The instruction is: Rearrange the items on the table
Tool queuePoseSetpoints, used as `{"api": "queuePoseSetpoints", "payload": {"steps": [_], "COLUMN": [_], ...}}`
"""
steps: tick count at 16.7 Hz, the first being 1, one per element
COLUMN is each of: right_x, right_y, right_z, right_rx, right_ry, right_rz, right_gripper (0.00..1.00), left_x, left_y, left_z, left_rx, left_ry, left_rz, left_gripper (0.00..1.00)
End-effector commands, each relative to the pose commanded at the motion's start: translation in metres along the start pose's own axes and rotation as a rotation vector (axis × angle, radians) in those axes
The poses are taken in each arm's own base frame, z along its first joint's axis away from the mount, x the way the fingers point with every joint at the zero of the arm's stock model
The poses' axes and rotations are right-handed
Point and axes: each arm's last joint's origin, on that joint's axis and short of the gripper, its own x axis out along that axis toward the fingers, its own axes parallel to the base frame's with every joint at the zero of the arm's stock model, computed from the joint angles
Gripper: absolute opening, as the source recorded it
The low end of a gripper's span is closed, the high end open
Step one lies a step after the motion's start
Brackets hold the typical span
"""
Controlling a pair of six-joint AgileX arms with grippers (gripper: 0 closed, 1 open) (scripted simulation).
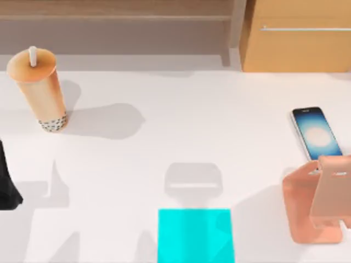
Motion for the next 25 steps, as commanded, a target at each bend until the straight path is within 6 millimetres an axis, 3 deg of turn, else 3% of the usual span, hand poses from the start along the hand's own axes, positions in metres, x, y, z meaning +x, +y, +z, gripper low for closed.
{"api": "queuePoseSetpoints", "payload": {"steps": [4,8,21,25], "right_x": [0.034,0.035,0.035,0.035], "right_y": [0.000,0.000,0.000,0.000], "right_z": [-0.004,-0.005,-0.005,-0.005], "right_rx": [0.000,0.000,0.000,0.000], "right_ry": [0.011,0.013,0.013,0.013], "right_rz": [0.001,0.002,0.002,0.002], "right_gripper": [1.00,1.00,0.02,0.00], "left_x": [0.000,0.000,0.000,0.000], "left_y": [0.000,0.000,0.000,0.000], "left_z": [0.000,0.000,0.000,0.000], "left_rx": [0.000,0.000,0.000,0.000], "left_ry": [0.000,0.000,0.000,0.000], "left_rz": [0.000,0.000,0.000,0.000], "left_gripper": [1.00,1.00,1.00,1.00]}}
